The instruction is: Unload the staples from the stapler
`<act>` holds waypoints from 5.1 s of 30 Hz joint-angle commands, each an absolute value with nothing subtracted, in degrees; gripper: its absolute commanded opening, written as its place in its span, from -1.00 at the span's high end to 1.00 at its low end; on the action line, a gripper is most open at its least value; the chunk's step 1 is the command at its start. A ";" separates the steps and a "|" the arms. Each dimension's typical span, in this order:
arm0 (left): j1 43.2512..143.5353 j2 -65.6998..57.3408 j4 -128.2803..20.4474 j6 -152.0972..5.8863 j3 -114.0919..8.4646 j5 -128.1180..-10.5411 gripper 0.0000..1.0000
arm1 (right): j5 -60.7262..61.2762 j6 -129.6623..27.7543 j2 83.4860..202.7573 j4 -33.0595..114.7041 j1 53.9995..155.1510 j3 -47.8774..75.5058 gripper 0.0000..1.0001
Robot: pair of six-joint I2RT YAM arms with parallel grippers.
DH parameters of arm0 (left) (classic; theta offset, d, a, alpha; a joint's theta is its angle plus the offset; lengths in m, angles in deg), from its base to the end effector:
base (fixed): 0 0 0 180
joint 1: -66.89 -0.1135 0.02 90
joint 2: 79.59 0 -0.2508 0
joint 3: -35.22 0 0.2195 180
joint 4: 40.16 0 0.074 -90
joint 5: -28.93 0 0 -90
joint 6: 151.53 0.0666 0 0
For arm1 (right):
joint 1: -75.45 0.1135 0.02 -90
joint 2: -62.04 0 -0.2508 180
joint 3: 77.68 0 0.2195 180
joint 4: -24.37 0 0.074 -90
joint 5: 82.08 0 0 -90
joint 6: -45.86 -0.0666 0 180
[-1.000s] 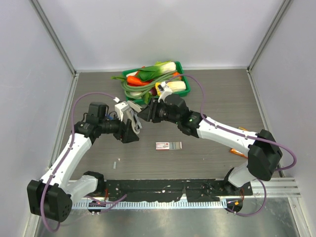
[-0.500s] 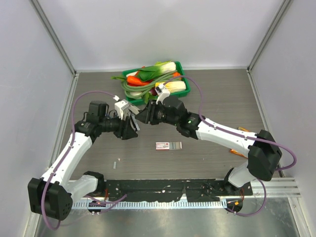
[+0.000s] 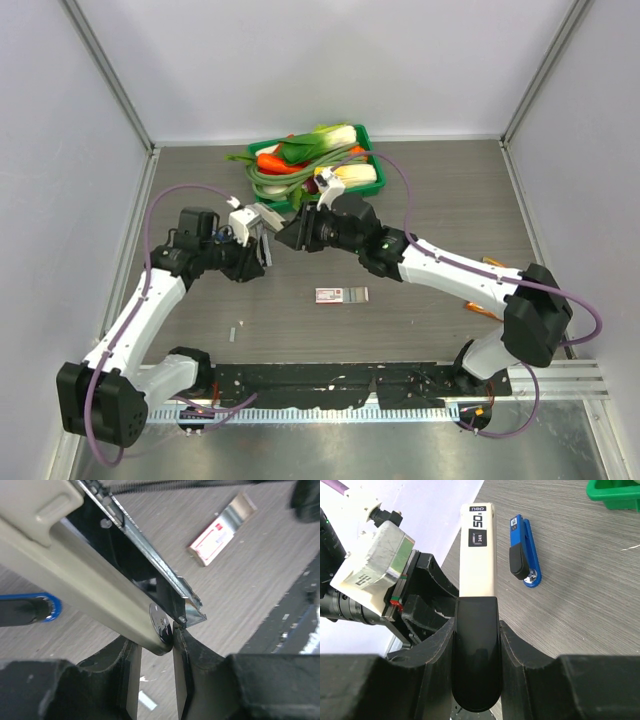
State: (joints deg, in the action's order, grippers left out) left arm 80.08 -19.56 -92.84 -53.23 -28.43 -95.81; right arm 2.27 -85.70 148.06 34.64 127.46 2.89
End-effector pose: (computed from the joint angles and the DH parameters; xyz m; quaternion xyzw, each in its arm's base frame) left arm 0.1842 -0.0822 0.2474 0.2693 0.8590 -0.2937 0.3215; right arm 0.2140 0.2847 0.3048 -0.1021 0.7902 0.4664 0.3843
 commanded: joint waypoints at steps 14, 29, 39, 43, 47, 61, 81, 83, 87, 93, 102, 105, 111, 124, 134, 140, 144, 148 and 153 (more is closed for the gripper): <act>85.96 -17.98 -79.40 -29.36 -19.49 -68.90 0.71 | -12.82 -76.05 131.74 22.93 128.09 -16.99 0.99; 92.47 -14.46 -64.73 -28.30 -15.10 -56.86 0.77 | -10.98 -67.34 126.99 32.58 132.14 -22.08 0.98; 97.39 -13.23 -51.37 -15.66 -10.26 -44.20 0.83 | -4.92 -65.06 128.22 32.67 137.67 -24.73 0.99; 97.57 -12.96 -55.74 -18.45 -12.72 -46.29 0.82 | -3.25 -65.76 129.36 31.35 138.55 -24.73 0.99; 97.48 -13.14 -63.56 -27.66 -16.93 -50.78 0.71 | 2.19 -64.36 130.68 33.19 138.55 -18.87 0.99; 91.87 -18.85 -86.08 -48.86 -30.48 -72.66 0.02 | 13.55 -56.45 147.55 36.27 135.13 6.73 0.99; 60.83 -19.29 -94.96 -51.42 -36.02 -91.65 -0.11 | 14.24 -44.50 170.14 30.66 133.37 17.98 0.99; 60.48 -20.17 -94.87 -51.42 -35.58 -91.65 -0.11 | 15.56 -42.83 171.55 28.28 133.28 18.51 0.99; 60.39 -21.40 -94.87 -51.42 -35.22 -91.48 -0.12 | 17.67 -41.68 176.03 26.43 132.84 20.88 0.99; 60.04 -21.93 -95.13 -51.77 -34.35 -91.83 -0.11 | 20.74 -42.64 181.65 24.05 131.79 23.43 0.90; 59.60 -22.28 -96.19 -51.77 -34.26 -93.15 -0.12 | 22.51 -48.17 178.06 30.64 131.26 21.33 -0.38; 59.60 -22.19 -96.36 -52.03 -34.43 -93.41 -0.12 | 22.59 -49.49 174.39 32.31 131.26 19.40 -0.62; 59.60 -23.07 -98.21 -51.16 -34.87 -93.15 -0.12 | 24.87 -52.93 166.73 35.90 135.37 11.66 -0.61; 56.53 -23.51 -99.61 -52.47 -36.89 -93.32 -0.13 | 26.20 -58.11 168.11 43.03 149.27 12.08 -0.66; 52.39 -24.22 -101.99 -50.54 -37.68 -95.60 -0.13 | 30.94 -60.05 181.13 49.01 154.90 25.54 -0.72; 50.55 -23.43 -102.69 -49.75 -37.95 -97.10 -0.13 | 29.19 -60.22 185.00 49.63 155.69 29.32 -0.72; 50.11 -23.25 -102.69 -49.22 -37.34 -97.19 -0.13 | 28.48 -60.22 186.75 50.42 156.31 31.69 -0.72; 49.76 -23.16 -102.52 -48.78 -36.98 -97.28 -0.13 | 27.78 -60.75 188.16 50.51 156.75 32.40 -0.72; 49.32 -23.25 -102.69 -47.91 -36.89 -97.19 -0.13 | 26.99 -61.02 189.48 50.60 157.10 32.84 -0.72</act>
State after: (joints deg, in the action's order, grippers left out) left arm 50.14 -23.07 -102.24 -49.27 -35.91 -95.68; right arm 27.42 -60.02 188.87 50.97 156.40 30.65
